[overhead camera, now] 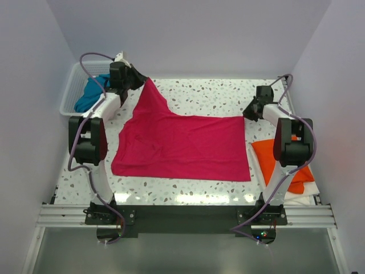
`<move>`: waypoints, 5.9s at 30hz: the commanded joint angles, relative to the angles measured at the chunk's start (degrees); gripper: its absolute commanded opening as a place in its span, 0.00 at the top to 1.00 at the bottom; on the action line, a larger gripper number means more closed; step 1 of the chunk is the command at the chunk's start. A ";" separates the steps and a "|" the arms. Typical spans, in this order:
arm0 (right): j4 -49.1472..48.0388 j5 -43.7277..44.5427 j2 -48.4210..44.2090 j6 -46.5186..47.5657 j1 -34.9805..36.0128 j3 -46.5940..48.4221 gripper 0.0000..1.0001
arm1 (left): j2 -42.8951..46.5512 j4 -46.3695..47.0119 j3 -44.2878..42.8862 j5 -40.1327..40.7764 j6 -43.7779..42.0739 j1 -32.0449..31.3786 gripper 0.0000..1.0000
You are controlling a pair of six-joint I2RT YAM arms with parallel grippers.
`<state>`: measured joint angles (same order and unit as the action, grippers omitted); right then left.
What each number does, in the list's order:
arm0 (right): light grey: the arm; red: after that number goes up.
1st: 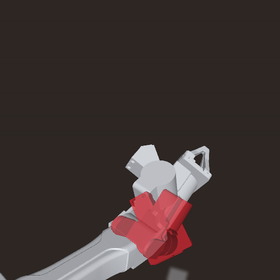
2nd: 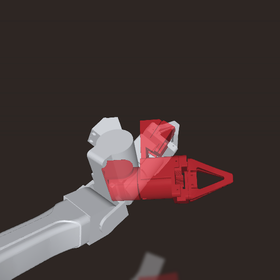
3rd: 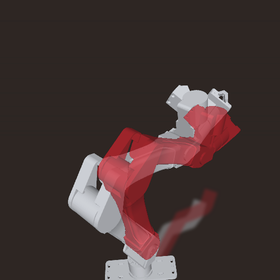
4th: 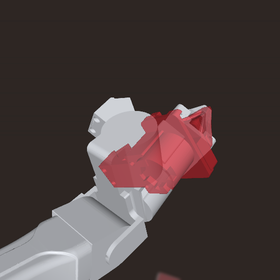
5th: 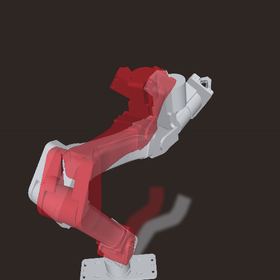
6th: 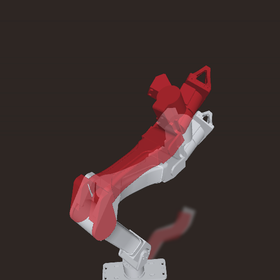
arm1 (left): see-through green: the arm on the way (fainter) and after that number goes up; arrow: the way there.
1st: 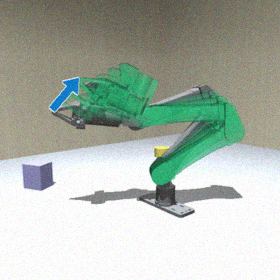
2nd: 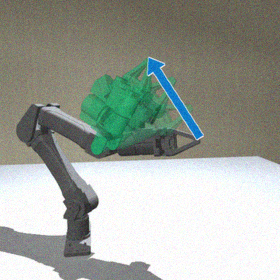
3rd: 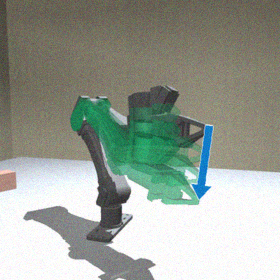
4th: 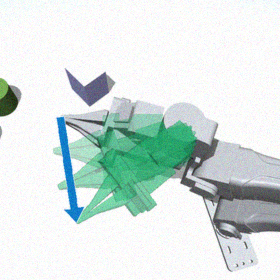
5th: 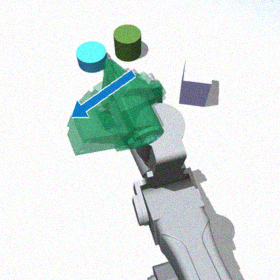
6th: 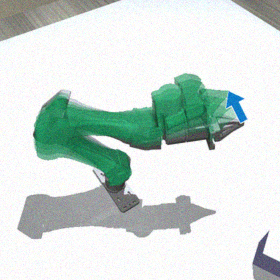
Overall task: Fold and stack the t-shirts
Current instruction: Fold the tshirt
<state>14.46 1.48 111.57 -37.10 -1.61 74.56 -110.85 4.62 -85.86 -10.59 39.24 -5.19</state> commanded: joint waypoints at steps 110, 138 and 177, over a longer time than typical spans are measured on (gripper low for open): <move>-4.26 -3.94 -40.55 -3.68 -3.14 -39.14 1.00 | 63.99 -8.93 58.87 7.69 9.00 2.11 1.00; 2.14 -4.04 -42.06 3.17 3.25 -32.49 0.51 | 83.09 -17.11 68.74 8.30 13.32 2.03 0.48; 2.86 13.11 2.07 10.65 56.89 12.79 0.52 | 21.99 -3.92 39.11 21.58 0.92 -2.81 0.59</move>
<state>17.87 10.00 112.81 -27.68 54.74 83.59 -88.20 -1.96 -44.21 10.48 41.98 -7.68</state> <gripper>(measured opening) 0.478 0.427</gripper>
